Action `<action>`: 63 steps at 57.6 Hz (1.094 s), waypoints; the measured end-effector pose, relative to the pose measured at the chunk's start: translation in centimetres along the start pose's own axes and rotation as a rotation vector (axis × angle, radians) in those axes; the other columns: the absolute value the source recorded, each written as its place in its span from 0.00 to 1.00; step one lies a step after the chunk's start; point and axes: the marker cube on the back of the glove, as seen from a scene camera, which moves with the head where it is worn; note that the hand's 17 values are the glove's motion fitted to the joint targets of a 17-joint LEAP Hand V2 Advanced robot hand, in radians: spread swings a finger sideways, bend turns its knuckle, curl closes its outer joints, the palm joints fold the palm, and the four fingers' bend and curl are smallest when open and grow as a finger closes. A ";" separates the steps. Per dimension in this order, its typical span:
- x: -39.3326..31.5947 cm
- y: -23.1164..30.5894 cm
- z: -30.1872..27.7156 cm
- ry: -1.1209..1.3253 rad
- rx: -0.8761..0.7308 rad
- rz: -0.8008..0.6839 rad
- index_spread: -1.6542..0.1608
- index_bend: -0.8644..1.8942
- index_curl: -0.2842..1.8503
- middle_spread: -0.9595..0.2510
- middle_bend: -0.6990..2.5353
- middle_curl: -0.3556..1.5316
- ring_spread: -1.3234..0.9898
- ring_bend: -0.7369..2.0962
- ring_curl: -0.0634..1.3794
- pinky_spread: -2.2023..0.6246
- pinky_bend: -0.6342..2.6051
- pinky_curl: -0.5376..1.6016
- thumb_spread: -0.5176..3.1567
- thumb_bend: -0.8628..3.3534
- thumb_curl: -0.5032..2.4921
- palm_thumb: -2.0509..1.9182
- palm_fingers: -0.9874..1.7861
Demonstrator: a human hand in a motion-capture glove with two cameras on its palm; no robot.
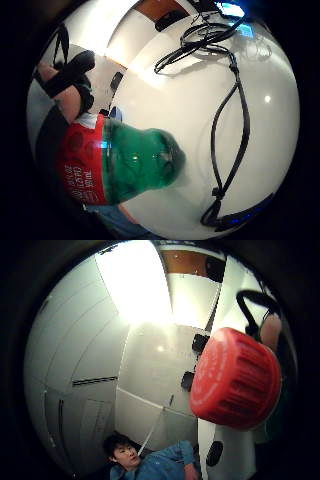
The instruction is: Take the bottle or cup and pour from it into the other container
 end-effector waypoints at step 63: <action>-13.1 -1.1 15.3 1.070 -0.547 -0.204 0.86 0.44 0.38 0.77 0.33 0.46 0.52 0.41 0.36 0.75 0.33 0.40 0.18 0.20 0.41 0.78 0.81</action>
